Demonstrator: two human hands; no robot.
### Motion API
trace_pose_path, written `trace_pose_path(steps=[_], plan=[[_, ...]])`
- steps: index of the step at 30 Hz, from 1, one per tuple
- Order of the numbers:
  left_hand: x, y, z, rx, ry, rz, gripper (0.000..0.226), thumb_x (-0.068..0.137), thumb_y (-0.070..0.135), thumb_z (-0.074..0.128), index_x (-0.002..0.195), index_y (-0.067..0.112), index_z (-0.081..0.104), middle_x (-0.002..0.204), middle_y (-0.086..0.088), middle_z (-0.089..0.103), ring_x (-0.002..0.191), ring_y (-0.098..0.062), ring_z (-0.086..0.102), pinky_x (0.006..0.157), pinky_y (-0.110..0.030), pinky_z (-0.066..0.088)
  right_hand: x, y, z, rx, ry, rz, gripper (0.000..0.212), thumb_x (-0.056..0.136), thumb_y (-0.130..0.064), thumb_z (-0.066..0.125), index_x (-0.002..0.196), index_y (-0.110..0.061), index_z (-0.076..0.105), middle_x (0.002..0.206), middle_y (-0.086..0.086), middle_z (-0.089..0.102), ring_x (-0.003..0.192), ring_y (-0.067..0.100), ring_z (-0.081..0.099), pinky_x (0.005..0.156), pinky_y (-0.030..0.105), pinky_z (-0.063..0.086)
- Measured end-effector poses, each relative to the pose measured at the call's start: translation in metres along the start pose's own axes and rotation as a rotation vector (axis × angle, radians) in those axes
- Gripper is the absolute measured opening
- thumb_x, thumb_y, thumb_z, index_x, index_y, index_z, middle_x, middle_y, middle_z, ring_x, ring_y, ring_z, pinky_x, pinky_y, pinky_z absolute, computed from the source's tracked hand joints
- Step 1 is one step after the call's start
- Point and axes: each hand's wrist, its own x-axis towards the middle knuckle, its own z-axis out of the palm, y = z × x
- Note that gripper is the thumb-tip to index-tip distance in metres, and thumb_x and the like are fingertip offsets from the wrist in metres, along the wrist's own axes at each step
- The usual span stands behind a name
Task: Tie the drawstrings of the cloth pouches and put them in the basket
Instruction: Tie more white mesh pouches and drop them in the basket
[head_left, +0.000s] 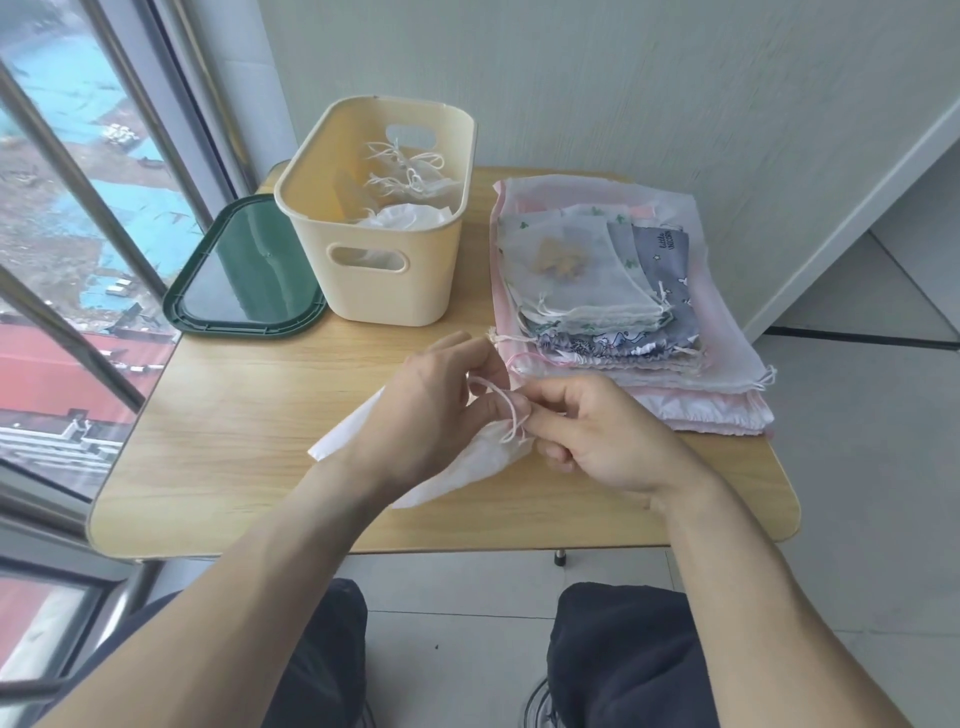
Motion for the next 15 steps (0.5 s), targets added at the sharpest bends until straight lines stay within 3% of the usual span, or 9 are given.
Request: trace_pose_path(steps=[3,6,8,11,13,15], plan=[[-0.0008,0.0008,0.0020,-0.004,-0.007,0.015,0.006,0.080,0.016,0.072,0.080,0.015,0.067,0.081,0.004,0.062,0.069,-0.005,0.052,0.061,-0.017,0.037,-0.0009,0.0003,-0.0020,0.100,-0.063,0.078,0.019,0.102,-0.004,0.054,0.106,0.009,0.067,0.081,0.013,0.043,0.055,0.009,0.036,0.051,0.024,0.029],[-0.0022,0.0024,0.0021,-0.003,0.005,0.006,0.014,0.081,0.004,0.075,0.084,0.017,0.069,0.083,0.005,0.061,0.068,-0.002,0.052,0.062,-0.008,0.036,-0.0017,-0.0012,-0.0017,0.166,-0.105,0.114,0.018,0.101,-0.003,0.052,0.095,0.001,0.068,0.081,0.013,0.048,0.054,0.010,0.040,0.051,0.026,0.027],[-0.0022,0.0028,0.0016,-0.013,0.017,-0.003,0.019,0.080,0.002,0.076,0.088,0.017,0.069,0.084,0.008,0.060,0.068,-0.004,0.053,0.062,-0.007,0.037,-0.0006,-0.0017,-0.0026,0.260,-0.164,0.139,0.019,0.096,-0.016,0.053,0.099,-0.003,0.067,0.083,0.013,0.056,0.056,0.012,0.042,0.053,0.030,0.025],[-0.0024,0.0026,0.0023,-0.049,0.021,0.010,0.026,0.080,0.001,0.075,0.091,0.023,0.066,0.089,0.007,0.059,0.070,-0.010,0.058,0.062,-0.009,0.040,0.0012,-0.0010,-0.0027,0.299,-0.201,0.137,0.037,0.094,-0.041,0.057,0.108,-0.008,0.069,0.089,0.006,0.064,0.059,0.013,0.039,0.056,0.033,0.020],[-0.0027,0.0025,0.0052,-0.056,0.021,0.002,0.032,0.078,0.001,0.075,0.092,0.027,0.063,0.096,0.005,0.059,0.073,-0.010,0.061,0.062,-0.012,0.044,0.0015,0.0011,0.0012,0.194,-0.129,0.112,0.036,0.089,-0.047,0.071,0.095,-0.012,0.076,0.078,0.008,0.055,0.057,0.013,0.034,0.057,0.034,0.018],[-0.0021,0.0027,0.0072,-0.091,0.027,-0.065,0.035,0.076,0.004,0.079,0.095,0.028,0.063,0.104,0.004,0.057,0.074,-0.007,0.062,0.062,-0.011,0.044,0.0023,0.0030,0.0060,0.142,-0.061,0.109,0.019,0.082,-0.039,0.076,0.077,-0.021,0.078,0.068,0.006,0.046,0.054,0.013,0.032,0.057,0.033,0.018]])
